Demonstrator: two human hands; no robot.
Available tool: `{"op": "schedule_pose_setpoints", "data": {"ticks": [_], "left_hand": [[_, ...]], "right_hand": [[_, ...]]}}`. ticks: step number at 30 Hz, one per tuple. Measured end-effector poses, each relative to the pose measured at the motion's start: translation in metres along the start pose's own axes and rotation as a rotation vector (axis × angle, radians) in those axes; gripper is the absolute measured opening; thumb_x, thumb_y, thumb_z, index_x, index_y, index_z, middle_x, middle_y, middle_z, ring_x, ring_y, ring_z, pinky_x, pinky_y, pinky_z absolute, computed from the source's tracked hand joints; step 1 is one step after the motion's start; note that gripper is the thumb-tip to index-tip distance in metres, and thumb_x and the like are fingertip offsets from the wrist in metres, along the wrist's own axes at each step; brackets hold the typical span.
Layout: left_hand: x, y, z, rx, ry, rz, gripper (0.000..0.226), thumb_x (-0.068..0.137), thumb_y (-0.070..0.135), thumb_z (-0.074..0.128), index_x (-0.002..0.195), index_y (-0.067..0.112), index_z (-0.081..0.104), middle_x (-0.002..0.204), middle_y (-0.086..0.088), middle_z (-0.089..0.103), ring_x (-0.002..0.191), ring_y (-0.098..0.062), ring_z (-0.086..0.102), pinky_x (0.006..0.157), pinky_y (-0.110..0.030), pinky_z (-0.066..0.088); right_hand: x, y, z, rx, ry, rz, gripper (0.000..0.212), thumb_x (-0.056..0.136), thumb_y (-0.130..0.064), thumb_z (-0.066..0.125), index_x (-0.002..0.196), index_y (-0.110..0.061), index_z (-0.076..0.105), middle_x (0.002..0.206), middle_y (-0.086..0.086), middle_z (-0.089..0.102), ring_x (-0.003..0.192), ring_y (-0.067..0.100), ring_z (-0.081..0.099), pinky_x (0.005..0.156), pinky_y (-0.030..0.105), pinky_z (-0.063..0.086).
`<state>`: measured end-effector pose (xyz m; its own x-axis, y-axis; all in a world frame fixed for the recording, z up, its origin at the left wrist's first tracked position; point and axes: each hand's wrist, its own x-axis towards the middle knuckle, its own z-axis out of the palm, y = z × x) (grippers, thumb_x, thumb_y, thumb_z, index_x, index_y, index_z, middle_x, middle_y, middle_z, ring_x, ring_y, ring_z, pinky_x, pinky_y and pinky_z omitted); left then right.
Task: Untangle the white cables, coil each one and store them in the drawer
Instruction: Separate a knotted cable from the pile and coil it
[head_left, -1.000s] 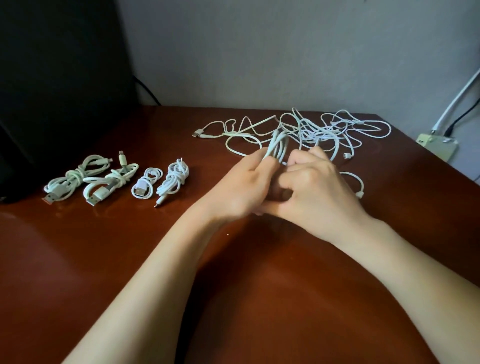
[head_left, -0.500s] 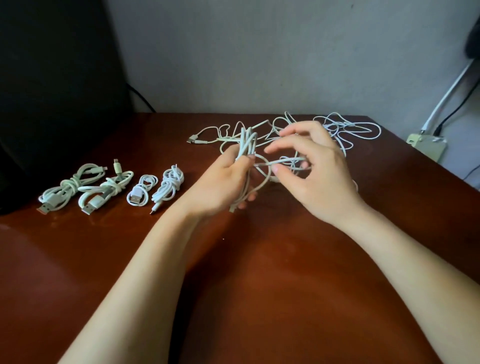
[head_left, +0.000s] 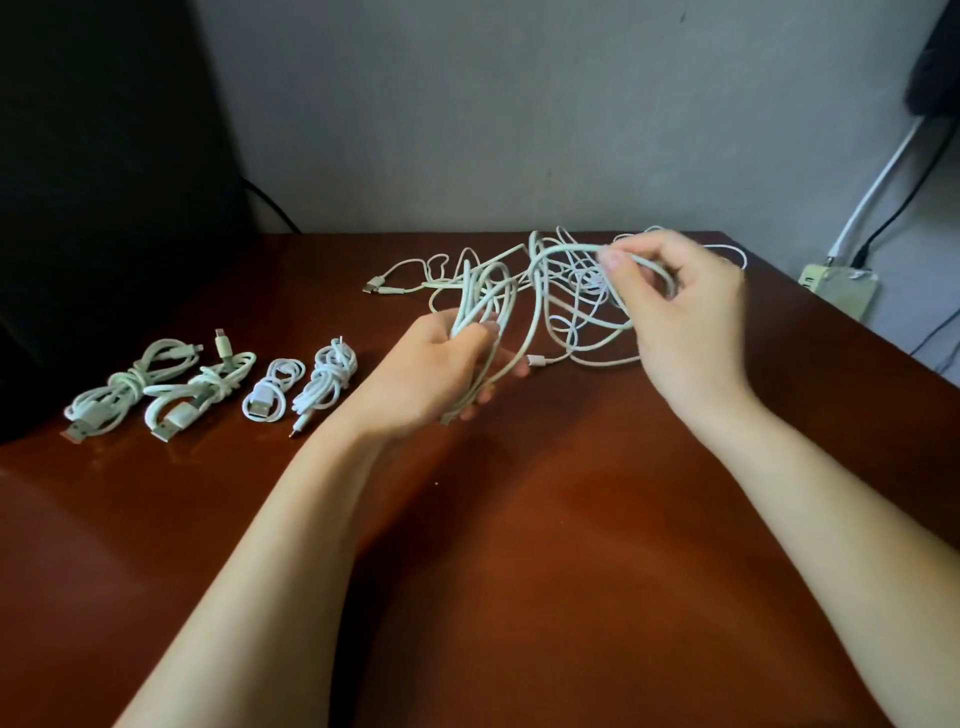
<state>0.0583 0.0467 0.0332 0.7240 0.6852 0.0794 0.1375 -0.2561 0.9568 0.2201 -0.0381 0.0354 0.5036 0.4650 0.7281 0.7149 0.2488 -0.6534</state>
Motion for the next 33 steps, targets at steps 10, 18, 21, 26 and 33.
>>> {"op": "schedule_pose_setpoints", "data": {"ticks": [10,18,21,26,33], "left_hand": [[0.0,-0.006,-0.006,-0.092,0.015,0.024,0.03,0.093,0.028,0.061,0.069,0.009,0.058,0.053,-0.005,0.043,0.046,-0.017,0.037,0.046,-0.026,0.027],[0.004,-0.013,-0.01,-0.24,0.118,0.044,0.016,0.089,0.021,0.065,0.075,0.014,0.06,0.06,-0.003,0.043,0.049,-0.015,0.035,0.047,-0.027,0.026],[0.003,-0.012,-0.011,-0.307,0.093,0.064,0.021,0.09,0.021,0.064,0.072,0.014,0.056,0.062,-0.003,0.042,0.05,-0.013,0.035,0.042,-0.022,0.03],[0.0,-0.008,-0.009,-0.403,-0.025,0.1,0.011,0.089,0.015,0.061,0.083,0.008,0.054,0.067,-0.001,0.044,0.05,-0.01,0.034,0.042,-0.02,0.029],[-0.002,-0.005,-0.007,-0.471,-0.124,0.171,0.009,0.081,0.018,0.063,0.085,0.011,0.065,0.067,0.001,0.049,0.049,-0.009,0.035,0.043,-0.02,0.029]], "right_hand": [[0.018,0.018,-0.011,0.287,0.351,0.429,0.015,0.091,-0.016,0.062,0.079,-0.023,0.064,0.076,-0.007,0.063,0.068,0.001,0.053,0.063,0.012,0.04],[0.018,0.021,-0.013,0.236,0.255,0.543,0.016,0.088,-0.011,0.063,0.077,-0.023,0.065,0.069,-0.011,0.057,0.048,-0.007,0.044,0.054,0.01,0.033],[0.013,0.022,-0.009,0.101,0.1,0.48,0.018,0.087,-0.013,0.065,0.074,-0.025,0.065,0.057,-0.015,0.052,0.046,-0.005,0.043,0.051,0.012,0.031],[0.007,0.023,-0.003,-0.034,-0.021,0.292,0.021,0.085,-0.019,0.067,0.067,-0.031,0.065,0.052,-0.004,0.041,0.052,0.006,0.035,0.06,0.028,0.031],[0.0,0.014,0.004,0.048,-0.163,0.273,0.024,0.097,-0.019,0.05,0.082,-0.026,0.068,0.062,-0.005,0.053,0.058,0.003,0.05,0.06,0.019,0.04]]}}
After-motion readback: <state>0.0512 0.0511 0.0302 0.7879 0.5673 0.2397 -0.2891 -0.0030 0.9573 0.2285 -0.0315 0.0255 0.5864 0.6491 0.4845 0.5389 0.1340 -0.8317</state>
